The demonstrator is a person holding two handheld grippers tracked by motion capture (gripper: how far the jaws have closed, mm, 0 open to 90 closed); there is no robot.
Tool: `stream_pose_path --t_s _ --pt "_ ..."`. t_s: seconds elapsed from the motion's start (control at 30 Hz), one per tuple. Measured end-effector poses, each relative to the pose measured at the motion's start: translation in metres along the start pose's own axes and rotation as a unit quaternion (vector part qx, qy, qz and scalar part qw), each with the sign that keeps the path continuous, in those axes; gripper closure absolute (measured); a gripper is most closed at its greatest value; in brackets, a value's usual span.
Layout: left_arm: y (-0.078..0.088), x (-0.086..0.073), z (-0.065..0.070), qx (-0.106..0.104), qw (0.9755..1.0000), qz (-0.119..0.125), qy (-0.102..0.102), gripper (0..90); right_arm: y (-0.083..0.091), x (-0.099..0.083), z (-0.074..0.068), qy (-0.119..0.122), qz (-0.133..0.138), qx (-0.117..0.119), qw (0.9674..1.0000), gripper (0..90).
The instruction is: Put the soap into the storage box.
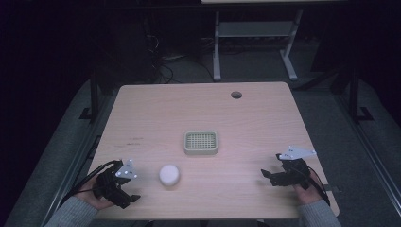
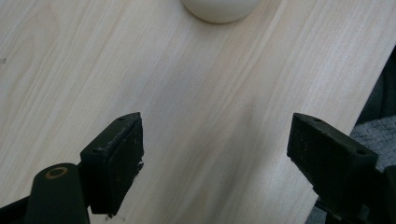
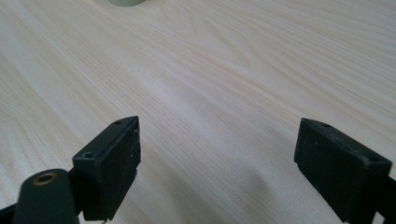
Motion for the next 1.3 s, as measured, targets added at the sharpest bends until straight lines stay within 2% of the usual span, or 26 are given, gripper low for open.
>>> stream_pose_path --t_s 0.2,0.43,0.5,0.57,0.8,0.87,0.93,1.3 --pt "0.003 0.005 -0.004 -0.004 1.0000 -0.002 -0.001 17.9 0.000 -0.001 -0.001 0.003 -0.003 0.003 1.0000 13.9" --pt "-0.001 0.017 -0.008 -0.012 0.9997 -0.008 -0.020 17.9 0.001 0.000 -0.003 0.006 -0.006 0.000 1.0000 14.0" --pt "-0.002 0.019 -0.008 -0.013 0.9997 -0.007 -0.020 17.9 0.001 0.000 -0.003 0.006 -0.004 -0.001 1.0000 14.0" --pt "-0.002 0.025 -0.007 -0.013 0.9994 -0.008 -0.032 17.9 0.002 0.000 -0.003 0.006 -0.003 0.000 1.0000 14.0" --pt "-0.002 0.038 -0.005 -0.014 0.9985 -0.012 -0.051 17.9 0.001 0.000 -0.004 0.009 -0.003 0.004 1.0000 14.0" --pt "-0.002 0.040 -0.005 -0.015 0.9987 -0.009 -0.048 17.9 0.002 0.001 -0.005 0.008 -0.002 0.003 1.0000 14.0" --pt "-0.002 0.045 -0.006 -0.015 0.9981 -0.012 -0.059 17.9 0.002 0.001 -0.005 0.009 -0.003 0.004 0.9999 14.0" --pt "-0.005 0.056 -0.004 -0.020 0.9971 -0.017 -0.072 17.9 0.003 0.001 -0.005 0.010 0.002 0.002 0.9999 14.0"
Point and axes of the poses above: each handheld gripper's, and its own axes: y roughly backward along the jaws, x roughly out of its top, z roughly to its right, the point moved 1 cm from there along -y, roughly forward along the jaws, and after that the axes turned 14 degrees about x, right-handed, at the moved point
